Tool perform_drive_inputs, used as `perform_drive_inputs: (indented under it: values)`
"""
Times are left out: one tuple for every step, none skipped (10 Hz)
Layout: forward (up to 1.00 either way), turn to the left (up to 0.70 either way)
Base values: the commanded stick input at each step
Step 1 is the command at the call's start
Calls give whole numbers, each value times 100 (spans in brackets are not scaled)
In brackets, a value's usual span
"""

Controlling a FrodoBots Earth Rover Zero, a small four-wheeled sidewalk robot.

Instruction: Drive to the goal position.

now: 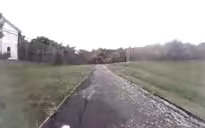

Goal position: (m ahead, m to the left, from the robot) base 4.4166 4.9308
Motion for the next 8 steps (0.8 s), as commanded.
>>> perform_drive_inputs:
  values:
    - [70,0]
    - [70,0]
    - [70,0]
    - [70,0]
    - [70,0]
    - [70,0]
    - [70,0]
    - [70,0]
